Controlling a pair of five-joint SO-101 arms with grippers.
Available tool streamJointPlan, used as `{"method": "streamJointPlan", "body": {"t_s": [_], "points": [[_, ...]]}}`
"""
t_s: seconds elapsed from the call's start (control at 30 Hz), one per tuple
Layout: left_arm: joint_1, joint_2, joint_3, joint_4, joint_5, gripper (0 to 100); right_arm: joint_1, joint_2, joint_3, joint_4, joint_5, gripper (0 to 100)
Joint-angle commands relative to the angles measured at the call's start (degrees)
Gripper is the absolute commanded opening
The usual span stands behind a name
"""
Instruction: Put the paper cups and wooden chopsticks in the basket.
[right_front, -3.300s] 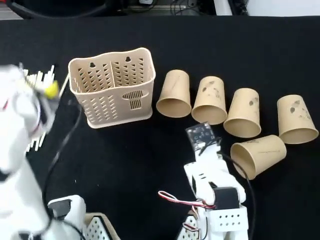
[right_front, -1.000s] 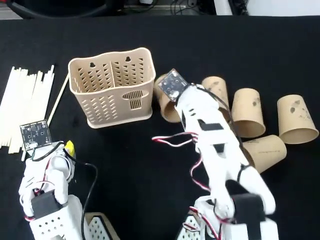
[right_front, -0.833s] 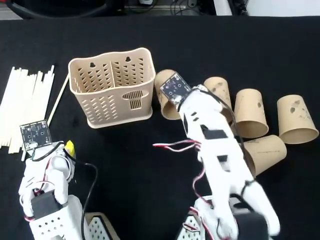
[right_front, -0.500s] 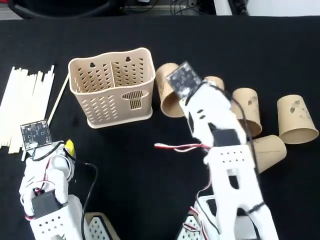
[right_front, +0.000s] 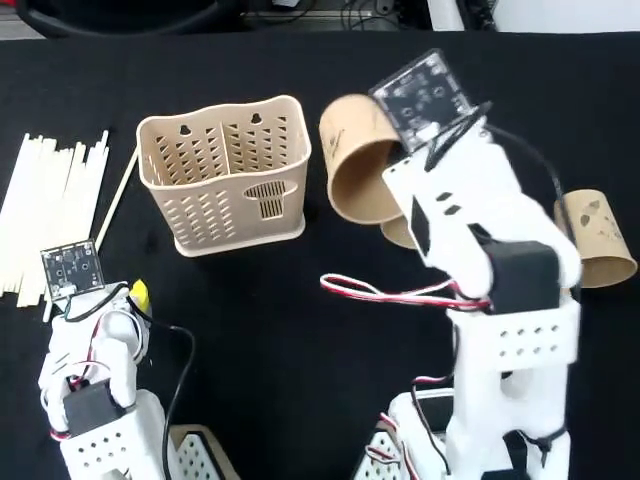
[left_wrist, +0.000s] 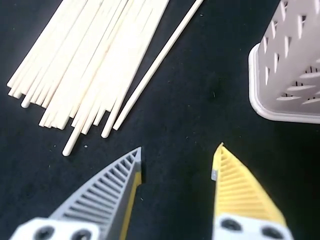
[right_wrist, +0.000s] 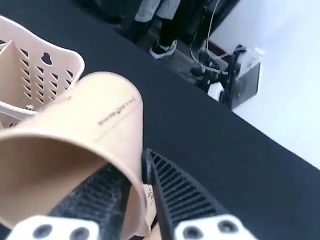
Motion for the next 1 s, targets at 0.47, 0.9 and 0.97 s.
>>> {"method": "streamJointPlan", "body": {"t_s": [0.47,0.9,0.97], "points": [[0.2,-0.3,-0.1,-0.9,-0.3,23,-16.5,14.6,-17.2,5.4,-4.7,1.1],[2.0,-0.3,0.0,-0.6,-0.4,23,-15.6,37.5,-36.3,11.1,-4.6,1.1],[2.0,-0.3,0.0,-0.6,-0.4,23,-14.8,40.7,-39.4,12.6,-4.6,1.2]]}}
